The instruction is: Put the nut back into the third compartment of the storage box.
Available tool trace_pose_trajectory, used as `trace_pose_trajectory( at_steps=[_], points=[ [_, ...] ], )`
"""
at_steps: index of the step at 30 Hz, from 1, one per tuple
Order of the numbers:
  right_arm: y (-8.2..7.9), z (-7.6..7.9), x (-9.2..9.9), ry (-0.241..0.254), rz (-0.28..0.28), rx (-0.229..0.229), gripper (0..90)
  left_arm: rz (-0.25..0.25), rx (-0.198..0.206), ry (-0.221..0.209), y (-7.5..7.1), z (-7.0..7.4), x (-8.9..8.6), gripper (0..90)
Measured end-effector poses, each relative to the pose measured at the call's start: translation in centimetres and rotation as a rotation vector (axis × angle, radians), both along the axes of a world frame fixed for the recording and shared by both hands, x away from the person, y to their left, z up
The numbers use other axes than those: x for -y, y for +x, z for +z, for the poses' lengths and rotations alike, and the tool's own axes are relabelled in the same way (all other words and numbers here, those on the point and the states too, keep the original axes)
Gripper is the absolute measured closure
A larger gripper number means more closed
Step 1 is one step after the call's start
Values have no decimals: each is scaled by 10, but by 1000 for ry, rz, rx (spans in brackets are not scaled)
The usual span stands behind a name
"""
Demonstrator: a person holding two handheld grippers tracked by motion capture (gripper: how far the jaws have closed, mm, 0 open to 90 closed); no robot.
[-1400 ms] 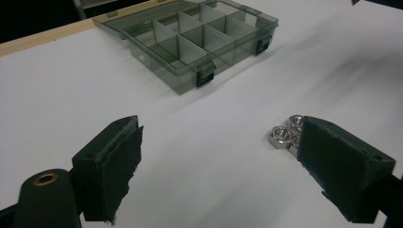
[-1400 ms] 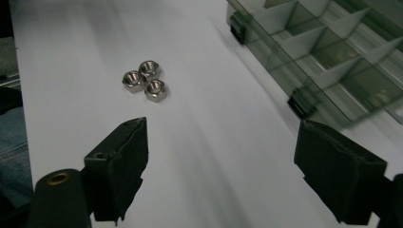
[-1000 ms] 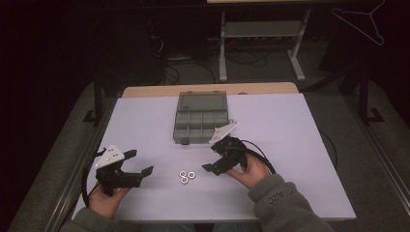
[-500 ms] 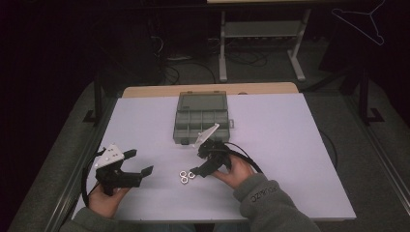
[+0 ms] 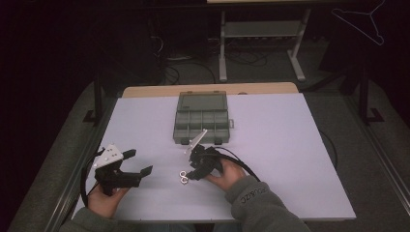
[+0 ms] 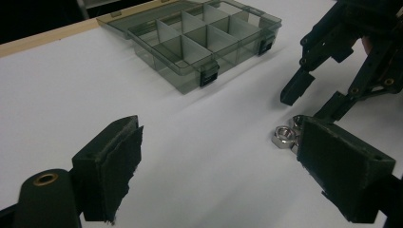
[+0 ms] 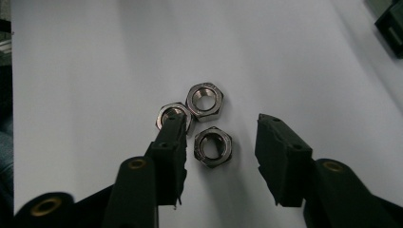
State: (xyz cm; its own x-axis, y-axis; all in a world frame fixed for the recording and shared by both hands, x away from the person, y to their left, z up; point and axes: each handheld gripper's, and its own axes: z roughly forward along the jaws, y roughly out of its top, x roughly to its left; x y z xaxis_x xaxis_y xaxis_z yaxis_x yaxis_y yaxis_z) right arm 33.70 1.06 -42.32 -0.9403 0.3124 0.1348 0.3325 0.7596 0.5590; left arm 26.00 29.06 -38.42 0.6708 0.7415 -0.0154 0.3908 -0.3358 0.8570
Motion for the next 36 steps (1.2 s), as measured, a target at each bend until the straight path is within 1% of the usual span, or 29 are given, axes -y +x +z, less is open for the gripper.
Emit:
trace_pose_trajectory(
  at_steps=[2, 3, 4, 5, 8, 9, 11, 17, 20, 21, 22, 27, 28, 30, 32, 36],
  points=[
    [0, -1, -1, -5, 5, 0, 552, 1, -1, -3, 0, 0, 0, 142],
    [0, -3, -3, -16, 4, -9, 580, 1, 0, -1, 0, 0, 0, 142],
    [0, -3, -3, -16, 4, -9, 580, 1, 0, -1, 0, 0, 0, 142],
    [-1, -5, -5, -29, 10, -7, 612, 2, 1, -2, 0, 0, -1, 142],
    [-2, -6, -6, -42, 10, -3, 638, 3, 2, -7, 0, 0, -1, 142],
    [-2, -7, -6, -45, 18, -5, 672, 3, 2, -5, 0, 0, -1, 142],
    [-3, -8, -7, -50, 25, 11, 677, 3, 3, -5, 0, 1, -1, 142],
    [-4, -5, -6, -58, 24, 24, 694, 4, 0, -7, 0, 1, -1, 142],
    [-2, -4, -4, -53, 21, 17, 694, 3, 3, -6, 0, 1, -1, 142],
    [-1, -1, -1, -45, 10, 3, 694, 7, 2, -7, 0, 1, -2, 142],
    [-1, -1, -1, -45, 10, 3, 694, 7, 2, -7, 0, 1, -2, 142],
    [9, 13, 10, -17, -18, -10, 694, 10, 6, -7, -1, 2, -3, 142],
    [11, 16, 12, -9, -21, -2, 694, 10, 6, -6, -1, 2, -3, 142],
    [15, 23, 17, 11, -36, -5, 694, 10, 7, -6, 0, 2, -3, 142],
    [19, 29, 20, 16, -45, -1, 694, 12, 7, -14, 0, 2, -3, 142],
    [27, 43, 28, 46, -59, 9, 694, 12, 7, -9, 0, 2, -3, 142]
  ],
)
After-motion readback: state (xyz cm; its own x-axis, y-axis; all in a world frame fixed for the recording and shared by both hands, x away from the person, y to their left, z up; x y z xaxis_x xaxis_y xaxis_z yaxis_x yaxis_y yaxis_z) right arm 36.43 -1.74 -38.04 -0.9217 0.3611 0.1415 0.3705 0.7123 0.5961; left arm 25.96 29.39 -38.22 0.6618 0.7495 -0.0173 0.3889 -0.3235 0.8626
